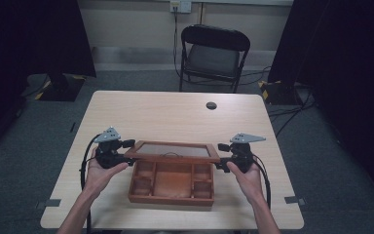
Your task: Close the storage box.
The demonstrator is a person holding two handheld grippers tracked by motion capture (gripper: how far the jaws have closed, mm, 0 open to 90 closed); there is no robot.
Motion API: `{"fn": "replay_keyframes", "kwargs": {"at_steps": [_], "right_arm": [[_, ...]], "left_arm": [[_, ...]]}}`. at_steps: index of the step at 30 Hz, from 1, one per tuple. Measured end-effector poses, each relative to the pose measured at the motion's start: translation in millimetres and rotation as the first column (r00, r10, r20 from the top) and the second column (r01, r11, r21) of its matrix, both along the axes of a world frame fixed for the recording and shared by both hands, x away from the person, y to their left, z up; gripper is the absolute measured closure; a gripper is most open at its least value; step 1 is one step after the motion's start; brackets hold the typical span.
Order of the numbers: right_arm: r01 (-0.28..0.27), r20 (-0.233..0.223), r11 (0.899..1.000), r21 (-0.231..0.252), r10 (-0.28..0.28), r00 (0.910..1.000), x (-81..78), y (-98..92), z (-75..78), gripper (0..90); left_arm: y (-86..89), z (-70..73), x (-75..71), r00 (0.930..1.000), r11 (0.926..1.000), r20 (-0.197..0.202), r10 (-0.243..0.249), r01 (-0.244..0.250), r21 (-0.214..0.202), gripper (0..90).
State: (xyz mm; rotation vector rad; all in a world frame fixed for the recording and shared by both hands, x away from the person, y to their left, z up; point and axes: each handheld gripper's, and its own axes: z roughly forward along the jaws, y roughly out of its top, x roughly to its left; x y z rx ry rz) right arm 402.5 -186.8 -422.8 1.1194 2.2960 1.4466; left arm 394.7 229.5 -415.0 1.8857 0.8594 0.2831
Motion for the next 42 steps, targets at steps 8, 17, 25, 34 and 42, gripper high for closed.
{"fn": "replay_keyframes", "kwargs": {"at_steps": [8,17,25,34,42], "right_arm": [[0.06,-0.014,0.996,-0.068,-0.062,0.998,-4.3,-19.5,1.9,30.2],[0.104,0.01,0.991,-0.081,-0.104,0.9945,-7.6,-39.8,18.0,39.3],[0.067,0.055,0.997,-0.049,-0.064,0.9964,-8.8,-28.9,39.9,42.1],[-0.046,0.098,0.999,0.011,0.045,0.9941,-16.9,2.9,61.6,46.0],[-0.175,0.098,0.985,-0.006,0.174,0.9798,-25.9,43.4,80.3,52.2]], "left_arm": [[1.2,0.2,-4.7,1.0,0.9999,0.004,0.001,-0.001,-0.01,29.1],[2.0,1.7,-13.3,0.9999,0.9998,0.015,0.002,-0.002,-0.019,29.2],[3.9,1.8,-20.8,0.9997,0.9998,0.022,-0.008,0.008,-0.015,29.3],[4.9,0.7,-25.4,0.9997,0.9997,0.023,-0.007,0.008,-0.022,29.6],[4.6,-1.1,-28.2,0.9997,0.9999,0.025,-0.009,0.009,-0.009,29.9]]}}
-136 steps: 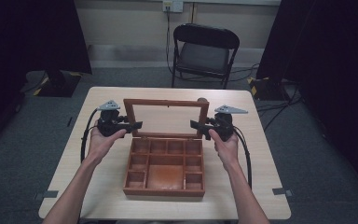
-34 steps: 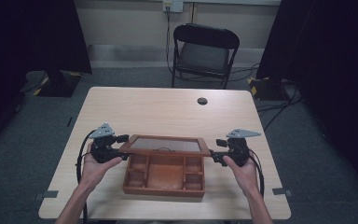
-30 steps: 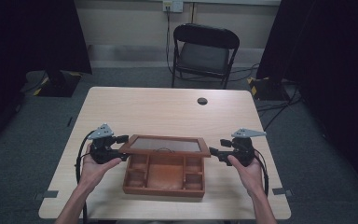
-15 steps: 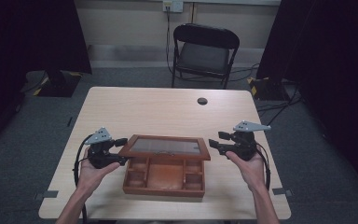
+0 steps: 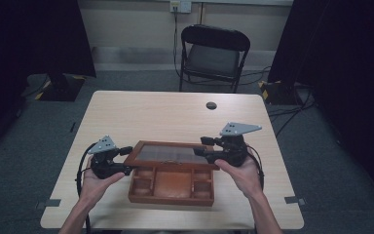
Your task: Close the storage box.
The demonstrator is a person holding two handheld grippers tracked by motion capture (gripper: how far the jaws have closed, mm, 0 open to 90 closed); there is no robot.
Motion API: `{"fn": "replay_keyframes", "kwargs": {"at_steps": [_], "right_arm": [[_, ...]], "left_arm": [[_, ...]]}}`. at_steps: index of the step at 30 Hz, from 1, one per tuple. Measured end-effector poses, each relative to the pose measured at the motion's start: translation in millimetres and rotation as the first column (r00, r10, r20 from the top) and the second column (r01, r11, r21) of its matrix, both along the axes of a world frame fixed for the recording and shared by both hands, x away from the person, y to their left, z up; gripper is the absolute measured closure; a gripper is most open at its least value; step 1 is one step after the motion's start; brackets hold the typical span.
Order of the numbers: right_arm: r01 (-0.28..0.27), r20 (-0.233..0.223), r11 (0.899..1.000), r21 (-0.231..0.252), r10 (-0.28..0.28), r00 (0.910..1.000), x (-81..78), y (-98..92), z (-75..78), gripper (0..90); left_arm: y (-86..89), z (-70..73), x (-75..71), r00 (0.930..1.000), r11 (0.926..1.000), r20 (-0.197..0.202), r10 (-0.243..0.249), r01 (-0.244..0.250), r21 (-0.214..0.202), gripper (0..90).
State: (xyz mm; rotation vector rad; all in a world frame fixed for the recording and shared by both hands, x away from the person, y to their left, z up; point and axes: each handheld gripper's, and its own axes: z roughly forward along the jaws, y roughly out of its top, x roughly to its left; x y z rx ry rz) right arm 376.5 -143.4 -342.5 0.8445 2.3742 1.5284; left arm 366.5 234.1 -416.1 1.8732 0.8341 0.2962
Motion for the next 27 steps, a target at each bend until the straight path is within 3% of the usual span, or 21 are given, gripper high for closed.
{"fn": "replay_keyframes", "kwargs": {"at_steps": [6,12,14,19,25,27], "right_arm": [[-0.079,-0.015,0.997,0.001,0.079,0.9968,-3.4,23.6,1.1,59.3],[-0.164,-0.038,0.986,0.006,0.164,0.9858,-6.4,37.9,3.8,67.5],[-0.182,-0.066,0.983,0.023,0.183,0.981,-7.0,39.4,3.2,70.0],[-0.218,-0.099,0.976,-0.009,0.216,0.9713,-10.3,47.5,1.4,73.4],[-0.276,-0.152,0.96,-0.05,0.266,0.952,-11.0,61.4,0.6,76.3],[-0.281,-0.156,0.958,-0.054,0.27,0.9501,-10.5,63.4,0.1,77.2]], "left_arm": [[-0.2,-1.6,-1.7,1.0,1.0,0.001,0.001,-0.001,0.008,29.9],[1.1,-2.7,-2.1,1.0,1.0,-0.002,0.007,-0.007,0.005,30.1],[1.0,-2.7,-2.7,1.0,0.9999,0.005,0.004,-0.004,0.009,30.0],[0.1,-3.0,-4.5,1.0,0.9999,0.006,0.007,-0.007,0.008,29.9],[0.1,-6.4,-6.5,1.0,0.9998,0.0,0.007,-0.007,0.016,29.5],[0.2,-7.5,-7.4,1.0,0.9998,0.0,0.004,-0.004,0.022,29.4]]}}
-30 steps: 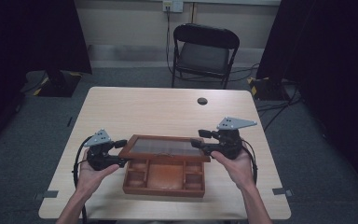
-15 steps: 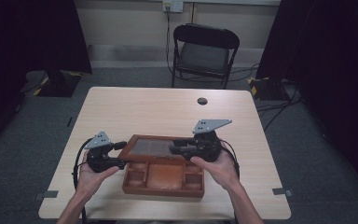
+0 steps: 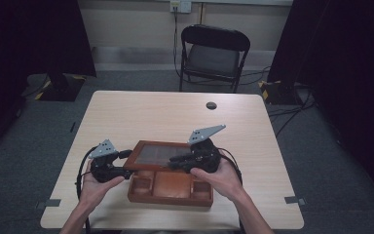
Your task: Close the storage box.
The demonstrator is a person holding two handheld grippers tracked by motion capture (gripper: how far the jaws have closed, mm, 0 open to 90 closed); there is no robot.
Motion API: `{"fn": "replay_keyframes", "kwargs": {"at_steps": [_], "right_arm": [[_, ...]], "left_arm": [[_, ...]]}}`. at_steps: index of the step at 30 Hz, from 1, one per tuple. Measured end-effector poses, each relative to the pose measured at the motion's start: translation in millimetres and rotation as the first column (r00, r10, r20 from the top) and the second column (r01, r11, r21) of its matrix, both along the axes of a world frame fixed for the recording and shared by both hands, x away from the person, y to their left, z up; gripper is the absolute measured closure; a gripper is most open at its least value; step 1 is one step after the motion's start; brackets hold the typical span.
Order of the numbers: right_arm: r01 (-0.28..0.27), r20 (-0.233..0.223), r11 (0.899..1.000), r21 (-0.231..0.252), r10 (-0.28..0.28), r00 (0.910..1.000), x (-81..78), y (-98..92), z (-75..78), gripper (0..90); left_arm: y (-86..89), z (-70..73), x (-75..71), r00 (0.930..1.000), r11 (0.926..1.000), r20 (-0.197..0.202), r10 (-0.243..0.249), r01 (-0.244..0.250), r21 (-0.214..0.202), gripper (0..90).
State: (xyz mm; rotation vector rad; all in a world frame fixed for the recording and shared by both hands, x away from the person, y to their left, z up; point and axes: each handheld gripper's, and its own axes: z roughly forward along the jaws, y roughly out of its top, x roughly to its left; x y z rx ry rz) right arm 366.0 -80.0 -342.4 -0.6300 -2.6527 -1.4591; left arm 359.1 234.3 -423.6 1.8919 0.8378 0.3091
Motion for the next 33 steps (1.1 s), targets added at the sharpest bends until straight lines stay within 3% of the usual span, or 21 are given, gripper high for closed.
{"fn": "replay_keyframes", "kwargs": {"at_steps": [16,25,29,33], "right_arm": [[-0.019,-0.011,0.999,-0.027,0.018,0.9998,5.3,8.1,-8.2,78.8],[-0.034,-0.015,0.998,-0.05,0.033,0.9993,5.4,10.0,-9.6,82.1],[-0.035,-0.013,0.998,-0.05,0.034,0.9993,4.7,11.2,-10.7,82.2],[-0.03,-0.008,0.999,-0.043,0.029,0.9995,3.9,10.3,-11.1,82.3]], "left_arm": [[0.4,-3.0,-1.6,1.0,1.0,0.002,-0.004,0.004,0.004,29.0],[1.6,-7.0,-2.4,0.9998,0.9999,-0.015,-0.009,0.009,0.006,28.8],[4.3,-9.5,-1.7,0.9995,0.9997,-0.033,-0.003,0.002,-0.026,31.1],[8.7,-12.5,0.2,0.9988,0.9999,-0.048,0.012,-0.012,-0.002,29.6]]}}
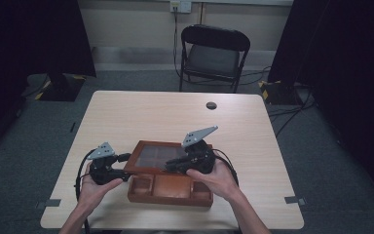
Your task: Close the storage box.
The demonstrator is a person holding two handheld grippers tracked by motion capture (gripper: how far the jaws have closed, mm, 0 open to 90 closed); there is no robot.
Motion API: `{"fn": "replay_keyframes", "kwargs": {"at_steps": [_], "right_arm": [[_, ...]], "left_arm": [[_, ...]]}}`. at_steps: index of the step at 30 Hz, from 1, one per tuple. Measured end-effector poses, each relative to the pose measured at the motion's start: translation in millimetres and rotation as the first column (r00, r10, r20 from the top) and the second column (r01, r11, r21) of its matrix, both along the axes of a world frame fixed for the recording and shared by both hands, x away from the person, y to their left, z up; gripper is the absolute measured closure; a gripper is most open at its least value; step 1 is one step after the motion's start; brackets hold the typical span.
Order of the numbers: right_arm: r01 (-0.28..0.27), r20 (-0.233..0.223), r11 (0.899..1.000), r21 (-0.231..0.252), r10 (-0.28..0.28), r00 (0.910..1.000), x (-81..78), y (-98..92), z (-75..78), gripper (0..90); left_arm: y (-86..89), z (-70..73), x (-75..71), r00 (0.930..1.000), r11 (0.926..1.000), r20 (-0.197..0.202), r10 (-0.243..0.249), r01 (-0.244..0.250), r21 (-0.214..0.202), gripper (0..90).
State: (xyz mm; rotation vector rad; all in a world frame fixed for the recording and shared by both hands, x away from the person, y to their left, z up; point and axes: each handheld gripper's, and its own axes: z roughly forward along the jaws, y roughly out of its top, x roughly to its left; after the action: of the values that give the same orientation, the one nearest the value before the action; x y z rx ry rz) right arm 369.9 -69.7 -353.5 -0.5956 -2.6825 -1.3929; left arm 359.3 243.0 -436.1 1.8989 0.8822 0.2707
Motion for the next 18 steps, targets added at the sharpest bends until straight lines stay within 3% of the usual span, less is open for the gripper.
{"fn": "replay_keyframes", "kwargs": {"at_steps": [7,11,16,18], "right_arm": [[-0.004,0.004,1.0,0.0,0.004,1.0,-2.3,-0.1,-3.1,82.3],[-0.009,0.008,1.0,-0.003,0.009,0.9999,-4.0,0.0,-5.6,82.3],[-0.016,0.013,1.0,-0.021,0.017,0.9998,-8.6,2.0,-11.7,82.3],[-0.02,0.012,1.0,-0.021,0.02,0.9997,-10.1,2.0,-15.7,82.4]], "left_arm": [[19.3,-7.7,-0.2,0.9988,0.9978,-0.009,0.048,-0.048,0.047,27.2],[34.5,-15.4,3.5,0.9973,0.9971,-0.043,0.059,-0.057,0.052,26.3],[49.3,-21.7,3.9,0.9917,0.99,-0.04,0.122,-0.119,0.076,22.9],[52.3,-23.5,5.7,0.9904,0.9899,-0.05,0.129,-0.126,0.066,22.5]]}}
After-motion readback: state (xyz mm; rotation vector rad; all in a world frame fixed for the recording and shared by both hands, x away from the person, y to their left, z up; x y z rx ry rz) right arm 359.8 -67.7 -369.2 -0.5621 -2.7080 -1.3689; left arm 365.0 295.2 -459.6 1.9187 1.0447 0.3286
